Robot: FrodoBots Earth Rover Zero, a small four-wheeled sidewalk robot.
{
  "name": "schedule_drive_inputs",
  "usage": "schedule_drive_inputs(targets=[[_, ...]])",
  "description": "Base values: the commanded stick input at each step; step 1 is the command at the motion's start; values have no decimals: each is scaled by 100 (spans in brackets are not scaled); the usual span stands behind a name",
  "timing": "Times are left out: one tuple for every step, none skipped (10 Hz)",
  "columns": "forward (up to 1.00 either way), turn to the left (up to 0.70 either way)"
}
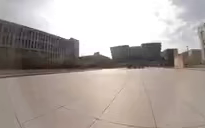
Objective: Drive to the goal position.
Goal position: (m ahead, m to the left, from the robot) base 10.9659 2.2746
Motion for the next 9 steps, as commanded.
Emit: schedule_drive_inputs(targets=[[100, 0], [100, 0], [100, 0], [100, 0], [100, 0], [100, 0], [100, 0], [100, 0], [100, 0]])
